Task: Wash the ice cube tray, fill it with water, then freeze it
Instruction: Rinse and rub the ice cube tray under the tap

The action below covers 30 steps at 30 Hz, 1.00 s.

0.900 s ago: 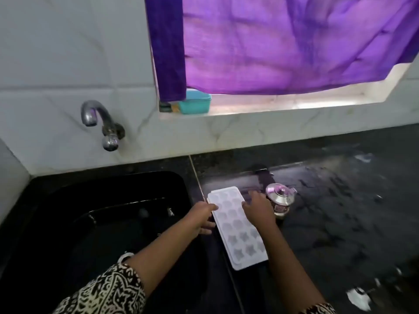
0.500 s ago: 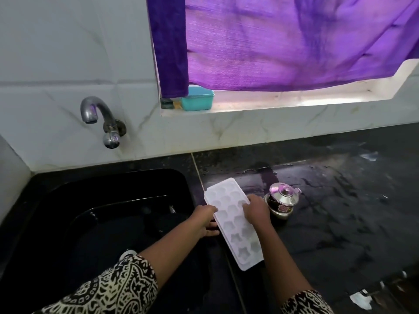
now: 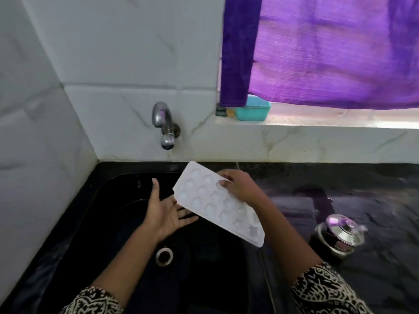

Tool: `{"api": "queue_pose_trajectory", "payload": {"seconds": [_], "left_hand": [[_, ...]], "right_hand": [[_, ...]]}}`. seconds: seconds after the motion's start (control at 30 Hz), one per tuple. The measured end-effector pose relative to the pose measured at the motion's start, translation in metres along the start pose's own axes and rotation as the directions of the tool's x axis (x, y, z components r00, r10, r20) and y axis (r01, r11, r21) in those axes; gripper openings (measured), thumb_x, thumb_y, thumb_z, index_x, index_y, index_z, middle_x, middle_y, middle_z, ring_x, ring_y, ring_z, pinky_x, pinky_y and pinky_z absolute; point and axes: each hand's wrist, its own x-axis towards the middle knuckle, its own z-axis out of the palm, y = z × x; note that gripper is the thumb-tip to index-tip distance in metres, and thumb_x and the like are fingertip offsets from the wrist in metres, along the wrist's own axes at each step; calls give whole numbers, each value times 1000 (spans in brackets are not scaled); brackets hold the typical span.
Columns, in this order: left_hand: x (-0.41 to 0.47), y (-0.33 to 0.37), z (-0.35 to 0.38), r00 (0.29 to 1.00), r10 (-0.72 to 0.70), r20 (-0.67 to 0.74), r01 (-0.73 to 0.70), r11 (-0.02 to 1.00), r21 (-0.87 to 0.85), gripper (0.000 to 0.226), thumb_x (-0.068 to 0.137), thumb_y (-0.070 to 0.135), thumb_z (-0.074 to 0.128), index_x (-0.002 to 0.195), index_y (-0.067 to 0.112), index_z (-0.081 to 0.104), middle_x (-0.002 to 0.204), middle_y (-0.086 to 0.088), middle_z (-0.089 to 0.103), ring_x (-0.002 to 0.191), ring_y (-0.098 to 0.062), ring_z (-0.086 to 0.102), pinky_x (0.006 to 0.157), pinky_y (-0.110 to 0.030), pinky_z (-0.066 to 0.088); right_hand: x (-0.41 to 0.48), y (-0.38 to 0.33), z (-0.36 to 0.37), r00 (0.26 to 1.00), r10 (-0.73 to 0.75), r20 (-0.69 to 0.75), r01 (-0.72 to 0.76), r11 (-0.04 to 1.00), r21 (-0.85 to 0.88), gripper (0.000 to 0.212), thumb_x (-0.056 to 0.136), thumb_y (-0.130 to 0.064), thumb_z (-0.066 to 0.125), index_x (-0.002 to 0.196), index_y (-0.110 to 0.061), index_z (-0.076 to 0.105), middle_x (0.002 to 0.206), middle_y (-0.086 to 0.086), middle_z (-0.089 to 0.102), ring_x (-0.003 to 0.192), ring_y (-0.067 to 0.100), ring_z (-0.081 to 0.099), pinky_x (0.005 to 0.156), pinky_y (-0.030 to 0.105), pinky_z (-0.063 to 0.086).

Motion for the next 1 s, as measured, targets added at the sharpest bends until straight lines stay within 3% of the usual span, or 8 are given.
{"api": "queue_pose_trajectory", "payload": {"seconds": [0.13,0.3,0.37,0.47,0.53,0.63,0.8,1.0], "left_hand": [[-23,35,-48,987,-31,159,32,999,-3,83,77,75,55,130,12,63,136,-21,57,127,-43,52,105,-63,39],[-43,53,-99,998,50,-38,-50,999,12,63,66,31,86,120,3,68,132,-24,59,117,-41,60,89,-55,53],[-48,55,-120,991,85,-106,-89,996,-31,53,77,32,76,121,4,68,133,-23,59,117,-40,60,88,-54,54],[-54,53,-147,976,125,-179,-146,984,-107,53,85,30,66,131,5,59,132,-21,59,117,-40,61,86,-55,55],[-59,54,-157,966,158,-206,-187,974,-131,53,85,29,65,132,6,57,131,-21,61,115,-39,62,83,-55,55],[-64,53,-164,951,185,-247,-225,963,-145,45,83,30,64,122,7,66,129,-20,63,112,-39,64,80,-55,56],[-68,53,-169,936,232,-263,-277,950,-148,40,85,40,63,112,13,74,128,-17,64,112,-38,64,82,-56,56],[-76,52,-178,922,300,-245,-348,919,-185,63,90,65,49,126,17,66,134,-16,60,119,-39,59,84,-56,54]], "right_hand": [[29,-51,40,964,-172,204,177,984,-9,28,92,-18,59,120,-18,63,115,3,65,92,17,63,69,19,46],[62,-87,91,912,-251,326,241,968,71,26,89,-20,64,114,-14,67,108,3,68,82,8,60,65,4,40],[79,-90,100,961,-197,192,158,967,198,22,87,-21,67,107,-11,70,102,3,70,89,10,62,67,4,40],[114,-86,101,980,168,-105,-98,872,479,18,92,-21,58,102,-8,65,106,11,67,96,23,61,83,27,45],[138,-89,96,932,361,38,-282,653,703,21,94,-29,53,102,-10,57,107,11,58,96,24,58,80,31,45],[164,-94,94,898,296,325,-426,403,810,50,94,-42,51,131,-8,44,119,12,47,118,30,51,92,35,41],[179,-104,97,916,192,353,-393,236,889,49,97,-31,51,137,-7,39,107,15,57,121,36,53,101,40,40],[187,-105,106,913,244,327,-393,306,867,48,92,-26,60,131,-4,43,111,15,56,114,34,57,100,41,43]]}}
